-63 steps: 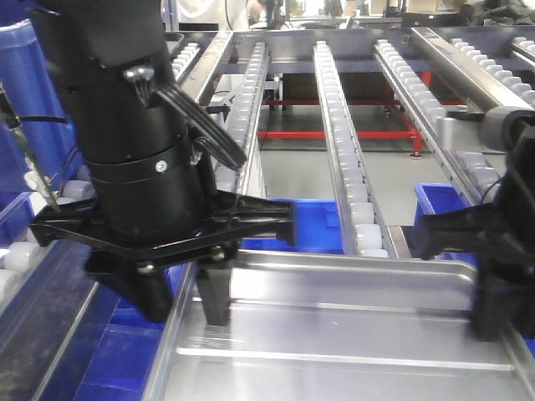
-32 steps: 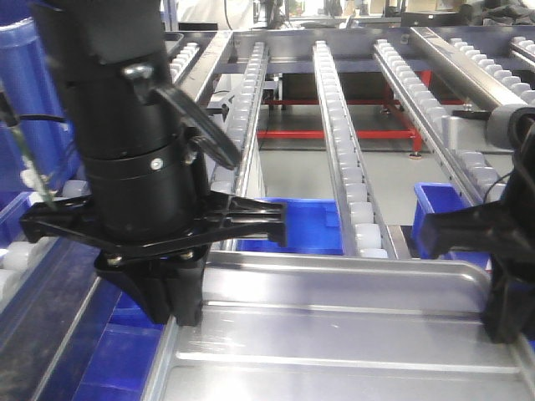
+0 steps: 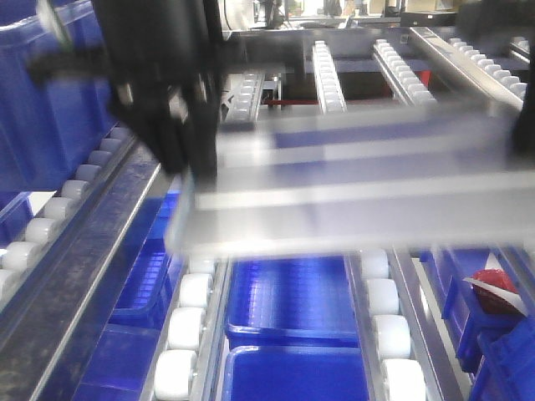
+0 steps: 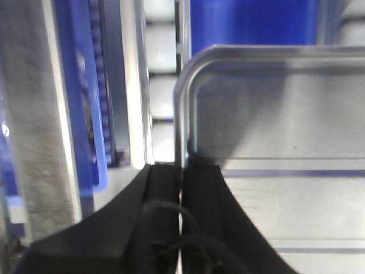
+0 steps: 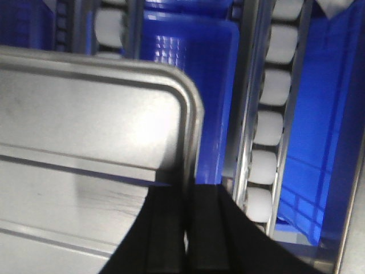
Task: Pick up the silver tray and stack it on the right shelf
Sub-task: 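Close both grippers on the tray edges and lift it off the shelf, then hold the silver tray level with both grippers while the base drives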
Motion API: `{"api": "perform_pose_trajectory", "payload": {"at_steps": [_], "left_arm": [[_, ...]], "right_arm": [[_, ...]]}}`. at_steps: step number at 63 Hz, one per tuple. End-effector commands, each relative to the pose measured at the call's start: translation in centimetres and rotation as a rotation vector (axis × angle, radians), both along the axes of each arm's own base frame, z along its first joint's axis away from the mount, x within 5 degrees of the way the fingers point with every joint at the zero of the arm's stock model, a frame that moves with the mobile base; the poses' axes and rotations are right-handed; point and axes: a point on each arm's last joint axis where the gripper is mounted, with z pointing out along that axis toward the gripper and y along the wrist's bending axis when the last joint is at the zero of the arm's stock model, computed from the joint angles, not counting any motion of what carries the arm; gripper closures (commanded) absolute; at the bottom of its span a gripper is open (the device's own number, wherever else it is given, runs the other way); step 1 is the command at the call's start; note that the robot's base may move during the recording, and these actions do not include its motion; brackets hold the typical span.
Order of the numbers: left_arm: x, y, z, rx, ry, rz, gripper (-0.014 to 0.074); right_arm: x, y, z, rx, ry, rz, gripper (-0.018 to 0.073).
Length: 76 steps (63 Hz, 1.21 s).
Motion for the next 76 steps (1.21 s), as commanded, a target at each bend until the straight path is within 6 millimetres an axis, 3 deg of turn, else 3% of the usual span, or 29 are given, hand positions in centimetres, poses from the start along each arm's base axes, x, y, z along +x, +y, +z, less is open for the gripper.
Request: {"api": "perform_pose_trajectory", "payload": {"at_steps": [1, 18, 76], "left_arm": [[-1.0, 1.0, 4.3, -0.065, -0.1, -0.025, 0.0689], [-2.0, 2.5, 7.4, -0.123, -0.181, -0.024, 0.0689], [-2.0, 2.8, 7.3, -0.082, -0.177, -0.016, 0.0689]], "right_arm": [[-0.1, -0.1, 3.0, 0.036, -0.131, 0.021, 0.0503], [-0.2, -0.2, 3.4, 0.027, -0.126, 0.028, 0.0503], [-0.3, -0.2, 3.3, 0.025, -0.122, 0.028, 0.0503]]}}
